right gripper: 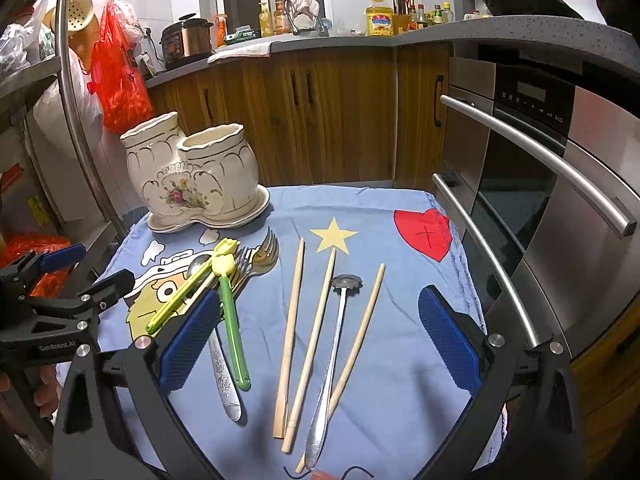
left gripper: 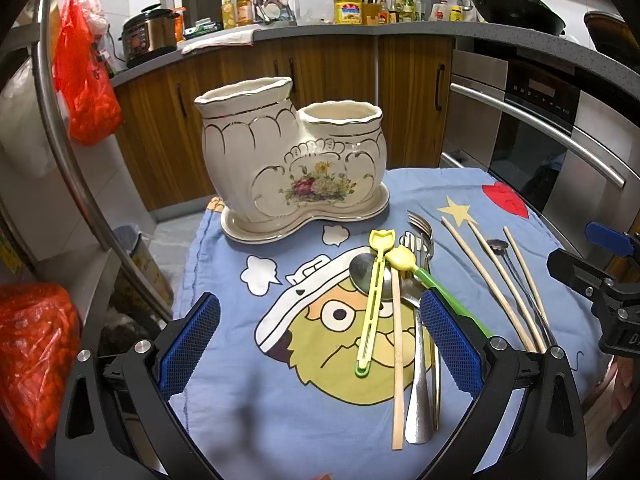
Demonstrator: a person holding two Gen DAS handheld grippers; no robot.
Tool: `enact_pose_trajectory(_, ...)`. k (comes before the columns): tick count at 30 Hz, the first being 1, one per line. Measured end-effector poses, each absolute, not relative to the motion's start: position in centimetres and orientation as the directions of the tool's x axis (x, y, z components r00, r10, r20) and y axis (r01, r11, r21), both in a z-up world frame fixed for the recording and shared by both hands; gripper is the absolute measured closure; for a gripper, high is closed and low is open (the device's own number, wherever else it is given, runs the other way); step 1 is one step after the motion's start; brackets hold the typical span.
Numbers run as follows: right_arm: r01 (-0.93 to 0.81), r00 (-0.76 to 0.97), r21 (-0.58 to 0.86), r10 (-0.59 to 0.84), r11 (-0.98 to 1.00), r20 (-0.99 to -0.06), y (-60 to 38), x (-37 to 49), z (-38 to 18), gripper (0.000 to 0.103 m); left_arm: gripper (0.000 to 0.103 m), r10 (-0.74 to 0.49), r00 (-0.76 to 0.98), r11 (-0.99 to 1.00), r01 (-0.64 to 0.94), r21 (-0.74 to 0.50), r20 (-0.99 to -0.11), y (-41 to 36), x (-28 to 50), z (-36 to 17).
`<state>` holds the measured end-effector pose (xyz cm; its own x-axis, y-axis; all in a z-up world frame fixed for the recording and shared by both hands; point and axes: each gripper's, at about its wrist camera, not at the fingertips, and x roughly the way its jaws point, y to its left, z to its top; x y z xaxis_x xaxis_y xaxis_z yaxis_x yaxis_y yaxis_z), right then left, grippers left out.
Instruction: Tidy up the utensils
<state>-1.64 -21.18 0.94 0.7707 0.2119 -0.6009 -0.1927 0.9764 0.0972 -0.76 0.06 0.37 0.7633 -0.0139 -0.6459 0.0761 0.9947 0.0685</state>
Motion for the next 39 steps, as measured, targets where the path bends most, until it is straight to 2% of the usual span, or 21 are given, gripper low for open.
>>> enact_pose_trajectory(39, -0.187, 0.788, 0.091, 0.205, 0.978, -0.581, -21.33, -1.93, 1.18, 0.005, 0.004, -0.012, 0.779, 0.994, 0.078, 0.078, -0.627, -0.12, -1.02, 0.85)
